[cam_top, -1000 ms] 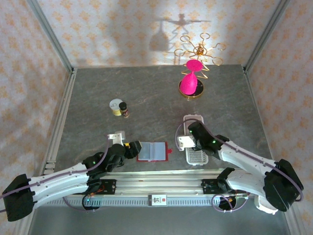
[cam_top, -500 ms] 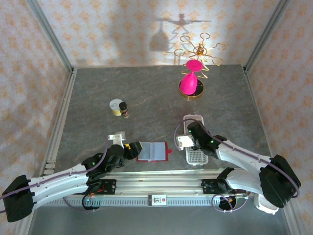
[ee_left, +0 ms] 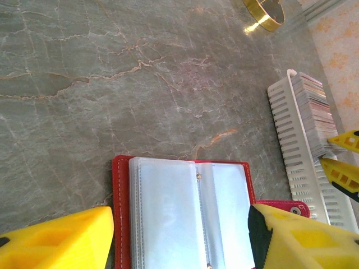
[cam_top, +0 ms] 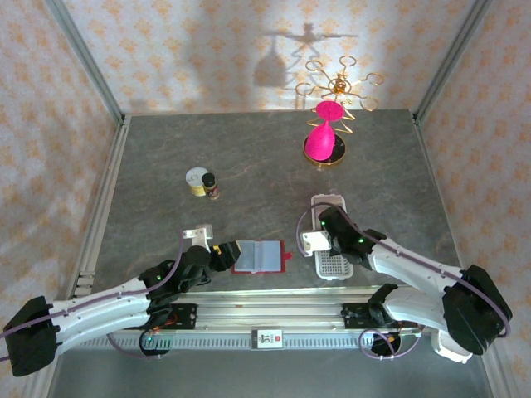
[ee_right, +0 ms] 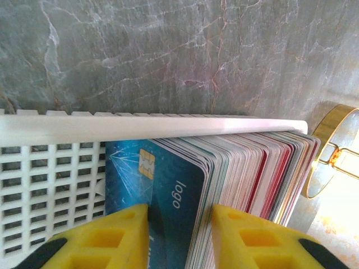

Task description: Put the credit cards into the card holder

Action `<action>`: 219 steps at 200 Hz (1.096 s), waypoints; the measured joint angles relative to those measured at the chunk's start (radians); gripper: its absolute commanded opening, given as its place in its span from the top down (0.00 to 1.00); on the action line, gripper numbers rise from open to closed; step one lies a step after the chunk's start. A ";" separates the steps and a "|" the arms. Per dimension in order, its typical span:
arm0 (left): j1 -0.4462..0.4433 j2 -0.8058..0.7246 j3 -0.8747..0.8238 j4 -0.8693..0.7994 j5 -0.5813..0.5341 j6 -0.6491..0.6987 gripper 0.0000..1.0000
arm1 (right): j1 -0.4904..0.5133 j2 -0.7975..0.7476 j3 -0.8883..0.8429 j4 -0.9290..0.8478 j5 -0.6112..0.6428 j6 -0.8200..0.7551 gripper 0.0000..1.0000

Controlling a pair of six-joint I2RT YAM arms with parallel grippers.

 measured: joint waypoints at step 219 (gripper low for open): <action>0.000 0.001 -0.014 0.011 0.027 -0.018 0.37 | 0.000 -0.057 -0.002 -0.023 -0.003 0.001 0.82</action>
